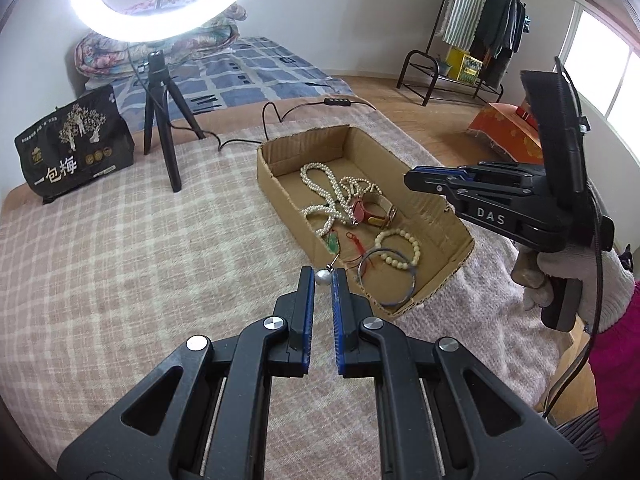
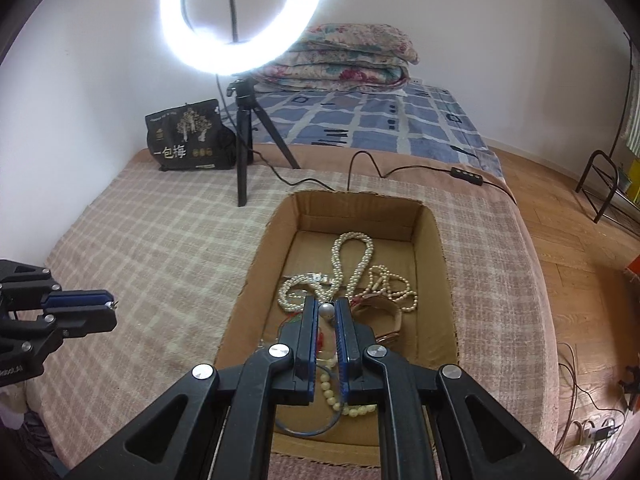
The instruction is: Organize jewelry
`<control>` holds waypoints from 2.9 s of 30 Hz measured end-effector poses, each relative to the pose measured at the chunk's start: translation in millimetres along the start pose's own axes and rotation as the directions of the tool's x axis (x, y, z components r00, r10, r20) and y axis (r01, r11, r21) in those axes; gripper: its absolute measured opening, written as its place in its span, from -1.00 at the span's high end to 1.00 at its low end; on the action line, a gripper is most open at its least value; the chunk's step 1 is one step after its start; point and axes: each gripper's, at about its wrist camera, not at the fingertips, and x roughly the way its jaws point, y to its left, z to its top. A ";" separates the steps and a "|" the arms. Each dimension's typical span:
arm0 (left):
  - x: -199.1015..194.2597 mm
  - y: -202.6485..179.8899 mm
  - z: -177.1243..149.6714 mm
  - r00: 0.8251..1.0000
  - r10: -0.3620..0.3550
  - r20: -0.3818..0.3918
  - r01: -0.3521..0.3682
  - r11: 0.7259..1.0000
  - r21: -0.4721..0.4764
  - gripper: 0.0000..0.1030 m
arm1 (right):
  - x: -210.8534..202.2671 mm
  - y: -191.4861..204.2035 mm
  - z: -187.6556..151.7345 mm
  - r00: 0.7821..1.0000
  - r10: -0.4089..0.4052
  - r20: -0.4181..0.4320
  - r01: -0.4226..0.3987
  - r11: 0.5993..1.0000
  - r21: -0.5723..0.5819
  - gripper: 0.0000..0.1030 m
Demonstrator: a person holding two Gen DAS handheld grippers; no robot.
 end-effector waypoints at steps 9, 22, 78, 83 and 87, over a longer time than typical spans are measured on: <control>12.2 -22.8 11.2 1.000 -0.018 0.012 0.018 1.000 0.021 0.87 | 11.2 -23.8 11.9 1.000 -0.015 0.013 0.015 0.999 0.029 0.88; 35.5 -47.9 16.1 0.998 -0.055 -0.009 0.055 0.998 0.019 0.87 | 32.6 -41.8 29.0 0.999 0.001 0.034 -0.003 0.998 0.067 0.88; 32.1 -47.3 18.3 0.999 0.027 0.044 -0.029 0.999 0.033 -0.34 | 32.1 -34.0 43.8 0.989 -0.116 0.087 0.106 0.988 0.108 -0.99; 15.1 -43.3 16.1 0.997 0.036 0.072 -0.039 0.999 0.035 -0.36 | 10.2 -24.2 44.6 0.985 -0.133 0.105 0.123 0.987 0.099 -0.99; -1.1 -41.9 13.2 0.994 0.040 0.098 -0.045 0.998 0.050 -0.36 | -8.7 -18.4 44.5 0.981 -0.153 0.122 0.140 0.985 0.105 -0.99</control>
